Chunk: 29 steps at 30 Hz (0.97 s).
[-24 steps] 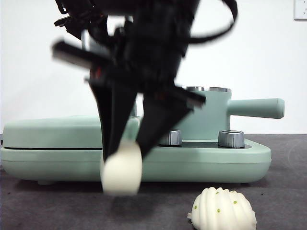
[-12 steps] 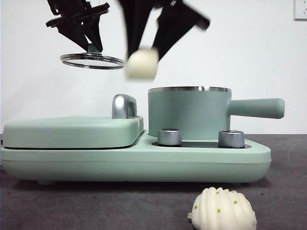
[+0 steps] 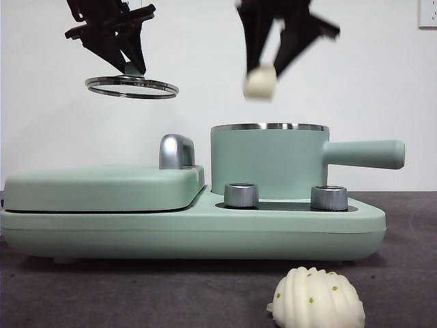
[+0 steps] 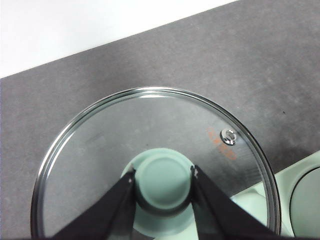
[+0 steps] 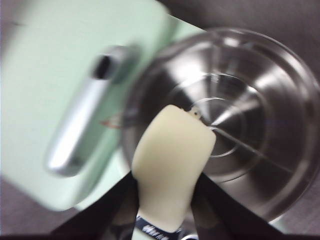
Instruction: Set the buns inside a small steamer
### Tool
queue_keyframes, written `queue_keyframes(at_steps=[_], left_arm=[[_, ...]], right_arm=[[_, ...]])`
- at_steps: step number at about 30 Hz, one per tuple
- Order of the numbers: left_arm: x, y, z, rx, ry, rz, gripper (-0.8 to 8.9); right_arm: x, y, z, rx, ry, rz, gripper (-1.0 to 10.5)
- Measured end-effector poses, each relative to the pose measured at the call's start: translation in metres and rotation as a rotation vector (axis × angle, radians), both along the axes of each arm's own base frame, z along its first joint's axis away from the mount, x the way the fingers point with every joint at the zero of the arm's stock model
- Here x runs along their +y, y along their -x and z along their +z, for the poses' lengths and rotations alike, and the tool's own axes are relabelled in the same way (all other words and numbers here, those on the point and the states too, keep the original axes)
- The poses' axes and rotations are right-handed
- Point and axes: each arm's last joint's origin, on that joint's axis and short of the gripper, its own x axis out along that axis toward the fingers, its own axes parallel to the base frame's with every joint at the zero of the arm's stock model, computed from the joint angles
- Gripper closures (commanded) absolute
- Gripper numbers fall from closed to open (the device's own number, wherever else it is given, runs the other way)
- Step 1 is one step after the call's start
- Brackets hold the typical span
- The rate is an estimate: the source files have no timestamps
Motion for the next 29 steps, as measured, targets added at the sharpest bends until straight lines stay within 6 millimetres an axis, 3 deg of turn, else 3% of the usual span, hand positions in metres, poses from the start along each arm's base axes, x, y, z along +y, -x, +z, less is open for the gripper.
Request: queue_keyframes(at_steps=[5,17,24,29], left_arm=[[0.000,0.000,0.000,0.000,0.000,0.000,7.66],[0.000,0.000,0.000,0.000,0.000,-0.001,7.66],[0.000,0.000,0.000,0.000,0.000,-0.001,7.66],[0.000,0.000,0.000,0.000,0.000,-0.001,7.66]], right_arm=[[0.002,-0.022,-0.030,0.074,0.007,0.011,8.1],[0.016,-0.046,-0.067,0.109,0.002,0.031,8.1],[0.013,-0.048,-0.069,0.093,0.040,0.010,8.0],[0.013,-0.048,-0.069,0.098,0.032,0.012,6.8]])
